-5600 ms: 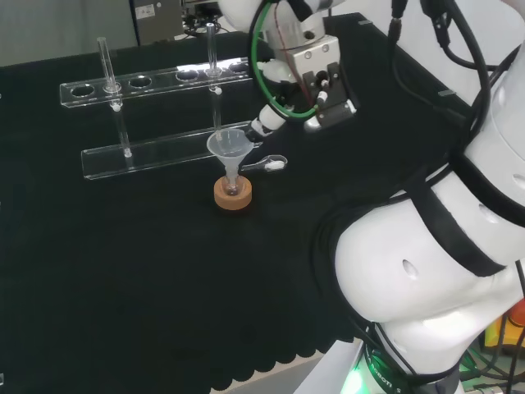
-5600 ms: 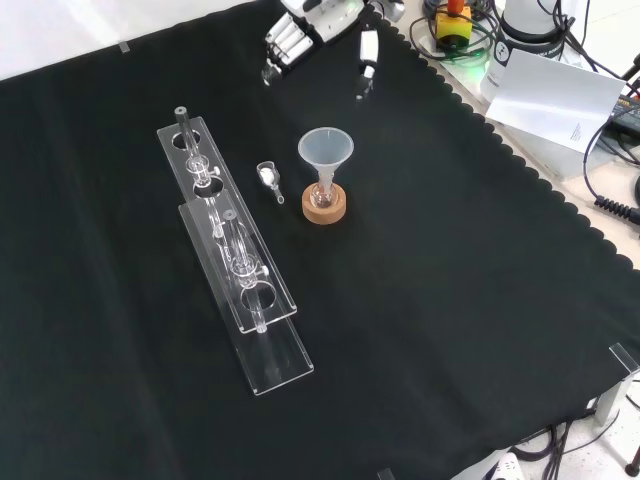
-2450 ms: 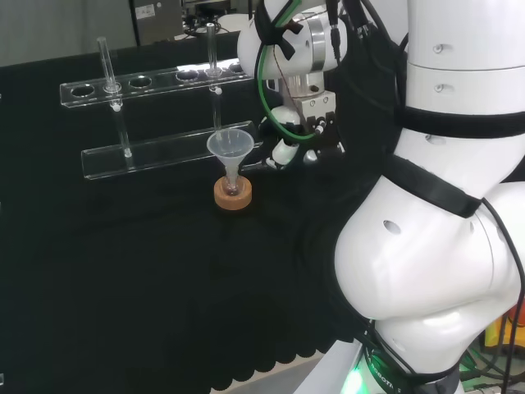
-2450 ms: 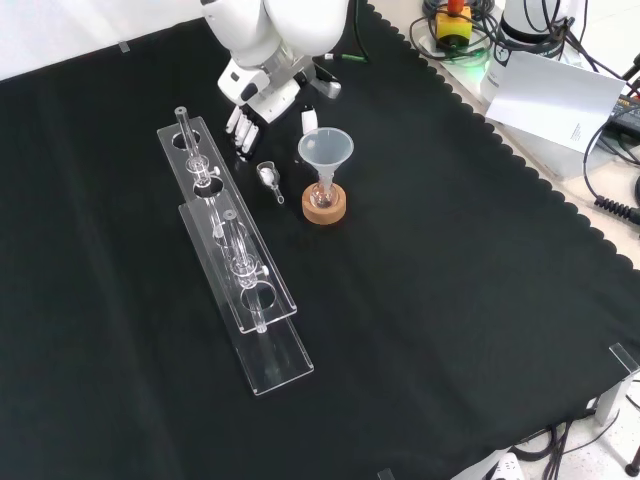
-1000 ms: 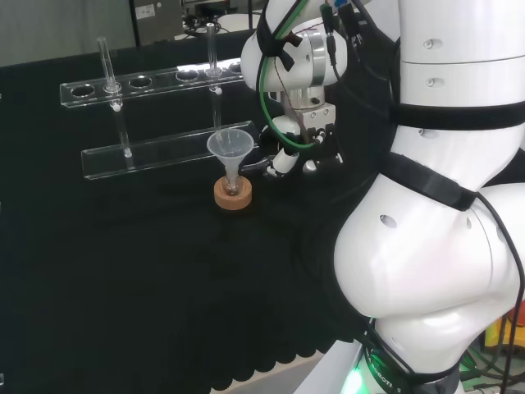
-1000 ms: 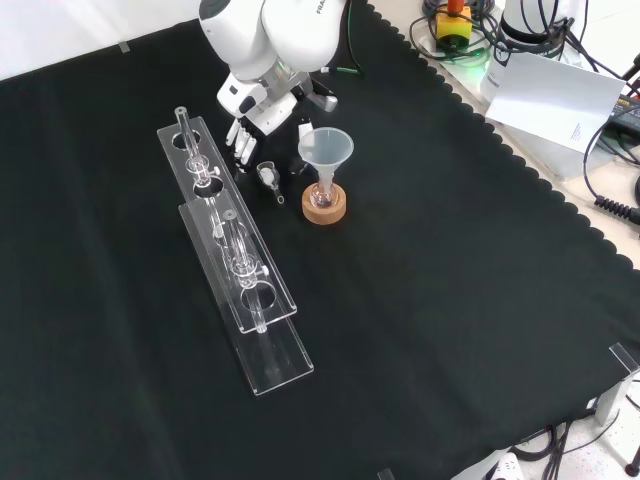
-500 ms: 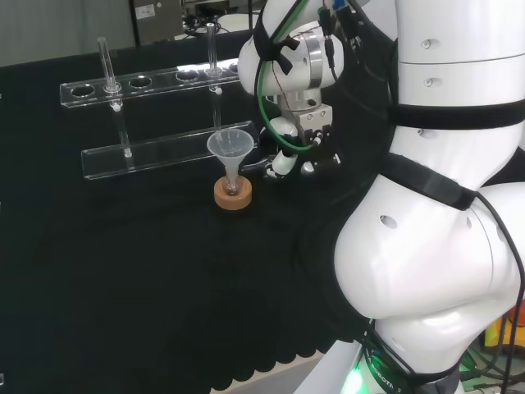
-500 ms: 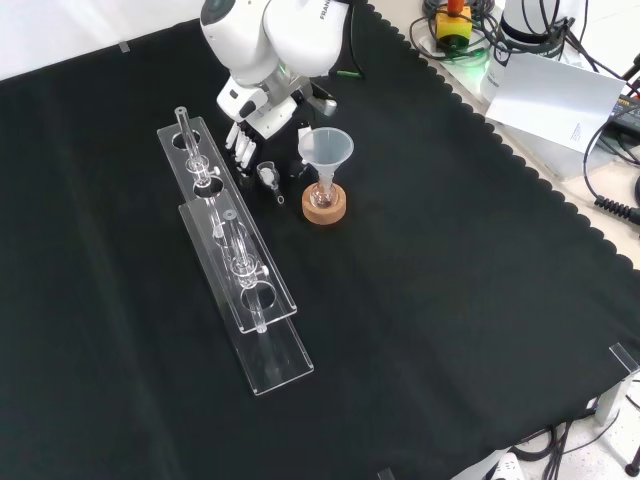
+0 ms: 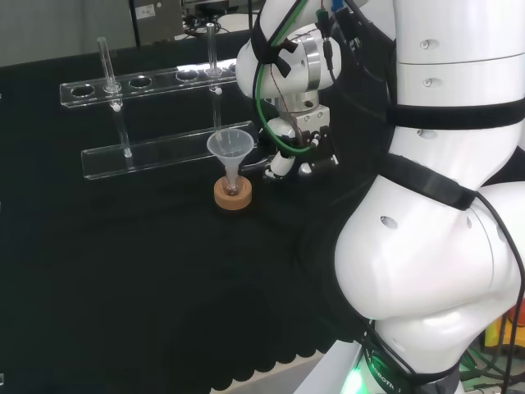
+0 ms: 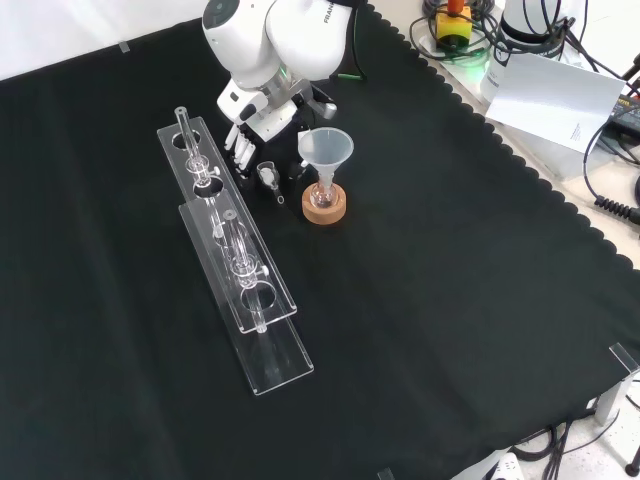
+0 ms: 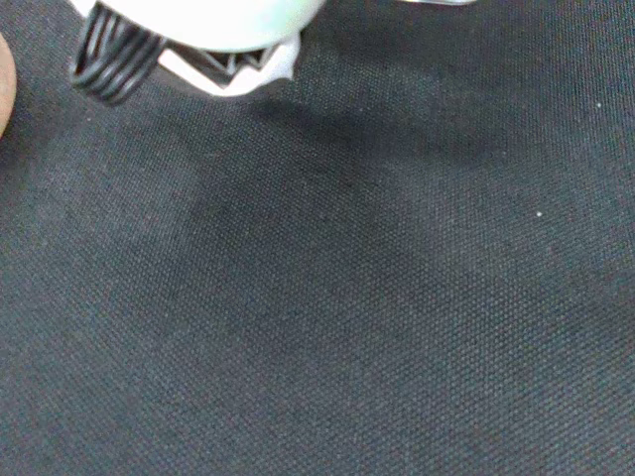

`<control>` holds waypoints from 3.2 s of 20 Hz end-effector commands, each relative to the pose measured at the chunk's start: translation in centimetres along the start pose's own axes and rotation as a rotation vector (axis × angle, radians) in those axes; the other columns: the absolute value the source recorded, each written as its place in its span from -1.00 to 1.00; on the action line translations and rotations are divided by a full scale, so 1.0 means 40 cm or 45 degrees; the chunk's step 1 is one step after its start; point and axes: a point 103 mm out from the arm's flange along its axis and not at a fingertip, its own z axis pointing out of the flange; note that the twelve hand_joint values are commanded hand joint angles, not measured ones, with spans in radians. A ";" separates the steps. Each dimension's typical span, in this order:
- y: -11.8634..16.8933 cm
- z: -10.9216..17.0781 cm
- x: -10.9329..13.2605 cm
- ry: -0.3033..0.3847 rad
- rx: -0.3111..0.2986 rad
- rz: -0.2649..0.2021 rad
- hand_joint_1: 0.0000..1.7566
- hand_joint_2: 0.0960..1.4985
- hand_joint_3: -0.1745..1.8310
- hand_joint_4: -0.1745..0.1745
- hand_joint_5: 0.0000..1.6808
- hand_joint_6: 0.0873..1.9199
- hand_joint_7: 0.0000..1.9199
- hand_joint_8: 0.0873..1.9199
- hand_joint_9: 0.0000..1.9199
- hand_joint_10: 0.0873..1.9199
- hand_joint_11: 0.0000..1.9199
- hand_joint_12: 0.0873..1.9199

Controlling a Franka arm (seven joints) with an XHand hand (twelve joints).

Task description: Pick up the weighing funnel.

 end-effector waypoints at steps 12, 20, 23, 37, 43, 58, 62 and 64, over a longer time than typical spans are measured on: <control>0.002 0.008 -0.003 0.007 0.007 0.009 0.12 -0.29 -0.11 -0.17 -0.40 -0.32 -0.36 -0.31 -0.16 -0.51 -0.48 0.28; 0.004 0.011 -0.003 -0.004 0.011 0.016 0.12 -0.29 -0.11 -0.13 -0.35 -0.29 -0.36 -0.31 -0.15 -0.51 -0.47 0.28; 0.005 0.011 -0.003 -0.005 0.013 0.020 0.12 -0.28 -0.11 -0.08 -0.32 -0.27 -0.35 -0.30 -0.15 -0.51 -0.47 0.28; 0.013 0.021 -0.011 -0.016 0.022 0.024 0.13 -0.23 -0.11 0.08 -0.19 -0.17 -0.32 -0.30 -0.11 -0.51 -0.44 0.26; 0.010 0.018 -0.016 -0.037 -0.019 0.041 0.20 0.03 -0.33 0.66 0.18 -0.06 -0.23 -0.30 -0.02 -0.55 -0.26 0.15; -0.006 -0.034 -0.044 -0.077 0.002 0.065 0.27 -0.07 -0.19 0.09 0.29 -0.02 -0.09 -0.26 0.13 -0.63 -0.02 -0.03; -0.035 -0.091 -0.077 -0.098 -0.013 0.091 0.27 -0.07 -0.18 0.10 0.30 -0.03 -0.08 -0.26 0.13 -0.63 -0.02 -0.04; -0.052 -0.114 -0.088 -0.113 -0.019 0.106 0.27 -0.08 -0.17 0.10 0.30 -0.03 -0.08 -0.26 0.14 -0.63 -0.01 -0.04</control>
